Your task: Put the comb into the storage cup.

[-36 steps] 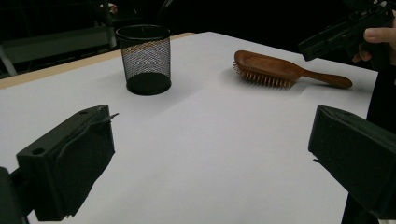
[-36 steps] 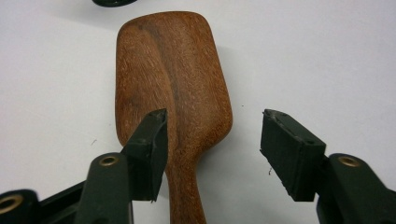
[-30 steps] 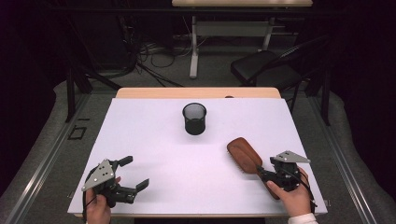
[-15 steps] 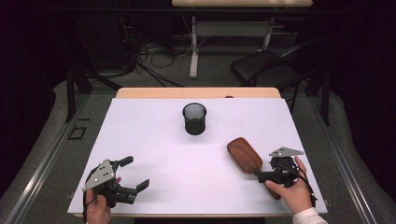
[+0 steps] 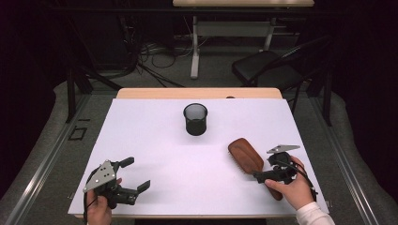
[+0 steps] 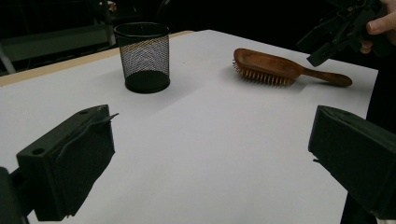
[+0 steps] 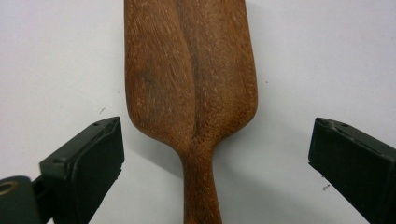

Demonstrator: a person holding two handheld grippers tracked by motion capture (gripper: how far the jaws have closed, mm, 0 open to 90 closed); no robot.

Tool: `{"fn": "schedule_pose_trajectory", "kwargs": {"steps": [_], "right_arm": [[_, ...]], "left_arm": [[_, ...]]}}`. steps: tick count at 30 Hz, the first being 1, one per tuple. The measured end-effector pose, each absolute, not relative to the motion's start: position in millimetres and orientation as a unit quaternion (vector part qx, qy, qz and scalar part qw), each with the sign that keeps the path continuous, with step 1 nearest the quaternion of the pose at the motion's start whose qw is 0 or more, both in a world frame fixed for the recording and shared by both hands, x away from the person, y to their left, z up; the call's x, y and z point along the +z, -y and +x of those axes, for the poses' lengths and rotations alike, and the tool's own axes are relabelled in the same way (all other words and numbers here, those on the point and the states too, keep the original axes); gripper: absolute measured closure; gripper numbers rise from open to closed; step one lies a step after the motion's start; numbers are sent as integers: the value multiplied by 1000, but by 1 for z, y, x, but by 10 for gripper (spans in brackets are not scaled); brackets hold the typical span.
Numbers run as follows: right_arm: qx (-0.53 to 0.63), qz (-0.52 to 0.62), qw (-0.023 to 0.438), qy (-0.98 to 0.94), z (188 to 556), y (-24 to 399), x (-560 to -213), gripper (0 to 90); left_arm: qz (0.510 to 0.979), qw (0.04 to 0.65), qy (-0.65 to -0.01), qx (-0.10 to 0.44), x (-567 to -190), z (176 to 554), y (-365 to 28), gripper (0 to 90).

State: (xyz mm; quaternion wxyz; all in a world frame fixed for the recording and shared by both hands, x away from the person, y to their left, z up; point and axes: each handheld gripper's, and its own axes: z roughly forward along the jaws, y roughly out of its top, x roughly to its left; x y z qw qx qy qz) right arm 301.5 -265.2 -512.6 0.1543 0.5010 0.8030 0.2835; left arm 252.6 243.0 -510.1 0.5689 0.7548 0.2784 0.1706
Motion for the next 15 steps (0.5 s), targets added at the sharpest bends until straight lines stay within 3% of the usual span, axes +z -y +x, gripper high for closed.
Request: {"fn": "schedule_pose_trajectory", "kwargs": {"steps": [6, 12, 15], "right_arm": [[262, 491, 148, -817, 306, 262, -514, 40], [237, 477, 153, -832, 305, 260, -516, 152], [224, 468, 154, -841, 306, 258, -518, 154]], "left_arm": [[756, 567, -277, 171, -510, 253, -243, 3], [756, 568, -277, 171, -511, 253, -243, 3], [756, 567, -277, 171, -511, 253, -243, 3]]}}
